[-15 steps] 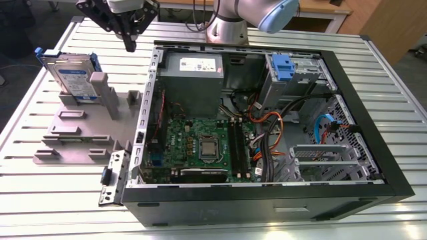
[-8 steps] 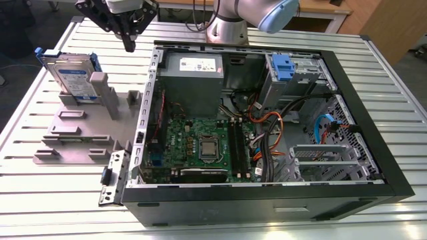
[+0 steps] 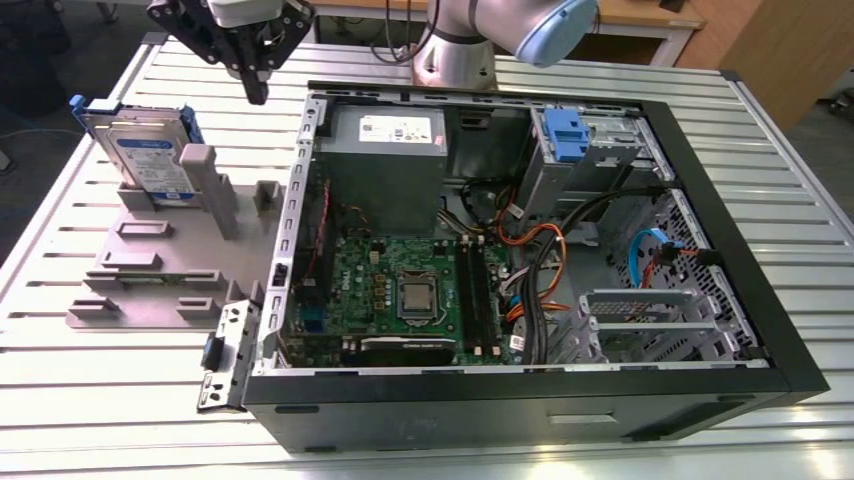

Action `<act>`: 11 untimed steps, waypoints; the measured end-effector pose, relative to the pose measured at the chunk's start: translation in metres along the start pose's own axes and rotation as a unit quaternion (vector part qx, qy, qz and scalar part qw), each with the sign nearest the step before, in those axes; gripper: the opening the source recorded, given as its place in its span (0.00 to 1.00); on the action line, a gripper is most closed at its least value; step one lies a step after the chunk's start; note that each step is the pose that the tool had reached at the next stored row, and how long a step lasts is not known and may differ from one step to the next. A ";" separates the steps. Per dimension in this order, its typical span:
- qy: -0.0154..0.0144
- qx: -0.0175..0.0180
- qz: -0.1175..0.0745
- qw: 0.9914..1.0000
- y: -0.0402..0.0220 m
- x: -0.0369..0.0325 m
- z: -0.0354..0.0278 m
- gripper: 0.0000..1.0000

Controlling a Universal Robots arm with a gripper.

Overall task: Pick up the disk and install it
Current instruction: 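Reach for the disk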

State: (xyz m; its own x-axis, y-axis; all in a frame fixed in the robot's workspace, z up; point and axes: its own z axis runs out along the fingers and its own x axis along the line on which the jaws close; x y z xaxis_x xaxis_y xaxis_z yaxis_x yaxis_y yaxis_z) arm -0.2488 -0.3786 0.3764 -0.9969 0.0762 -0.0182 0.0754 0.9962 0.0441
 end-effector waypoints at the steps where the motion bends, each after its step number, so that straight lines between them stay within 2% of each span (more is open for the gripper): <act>1: 0.000 0.000 0.000 1.000 0.0000 0.0001 0.0000 0.11; 8: 0.000 0.000 0.000 1.000 -0.0001 0.0017 0.0002 0.11; 9: 0.000 0.000 0.000 1.000 -0.0005 0.0068 0.0004 0.11; 11: 0.000 0.000 0.000 1.000 -0.0006 0.0079 0.0004 0.11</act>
State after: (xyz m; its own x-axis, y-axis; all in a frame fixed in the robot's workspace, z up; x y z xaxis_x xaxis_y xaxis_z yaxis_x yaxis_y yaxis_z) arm -0.2567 -0.3786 0.3758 -0.9969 0.0762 -0.0173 0.0754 0.9962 0.0443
